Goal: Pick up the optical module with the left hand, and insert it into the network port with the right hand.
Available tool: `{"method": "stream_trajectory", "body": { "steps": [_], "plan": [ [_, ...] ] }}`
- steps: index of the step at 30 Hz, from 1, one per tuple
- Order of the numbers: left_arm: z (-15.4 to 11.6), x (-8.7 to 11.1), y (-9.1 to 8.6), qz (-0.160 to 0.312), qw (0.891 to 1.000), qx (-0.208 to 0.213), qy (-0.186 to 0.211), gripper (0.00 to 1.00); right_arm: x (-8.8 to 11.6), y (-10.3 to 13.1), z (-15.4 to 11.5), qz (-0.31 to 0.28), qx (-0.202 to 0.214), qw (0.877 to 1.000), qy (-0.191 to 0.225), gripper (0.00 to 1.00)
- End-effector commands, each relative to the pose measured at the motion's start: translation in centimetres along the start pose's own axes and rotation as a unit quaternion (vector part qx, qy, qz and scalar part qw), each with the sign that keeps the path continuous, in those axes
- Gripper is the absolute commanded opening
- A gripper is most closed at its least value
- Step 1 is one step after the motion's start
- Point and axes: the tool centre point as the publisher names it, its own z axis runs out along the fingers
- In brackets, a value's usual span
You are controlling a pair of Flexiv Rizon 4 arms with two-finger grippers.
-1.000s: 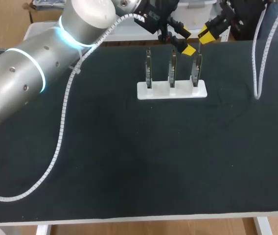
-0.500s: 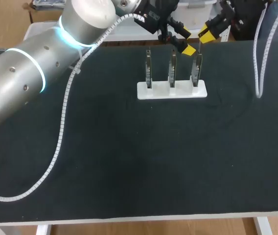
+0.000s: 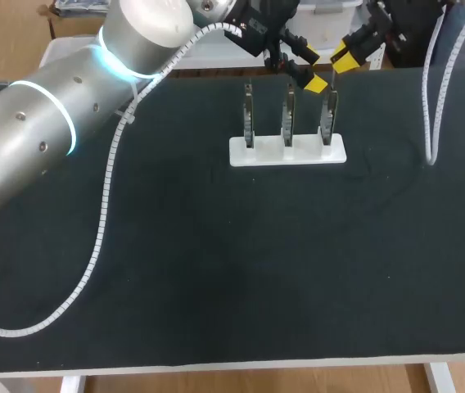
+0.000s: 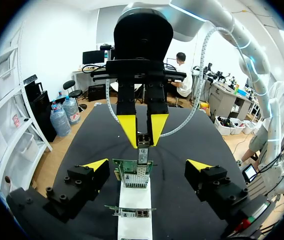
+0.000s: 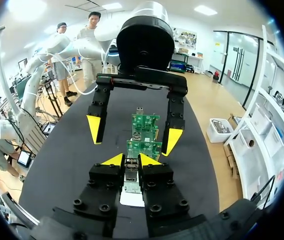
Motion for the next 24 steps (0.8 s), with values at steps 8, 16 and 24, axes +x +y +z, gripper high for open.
{"method": "stream_trajectory", "body": {
  "steps": [8,16,24],
  "plan": [
    [0.19,-0.39,0.98,-0.001,1.0,0.024,0.005,1.0,0.18,-0.95,0.08,-0.003,-0.139,0.99,0.0,0.0],
    [0.19,-0.39,0.98,-0.001,1.0,0.024,0.005,1.0,0.29,-0.78,0.09,-0.001,-0.136,0.991,0.001,0.0],
    [0.19,-0.39,0.98,-0.001,1.0,0.024,0.005,1.0,0.36,-0.61,0.24,-0.004,-0.136,0.991,0.005,0.0]
  ]
}}
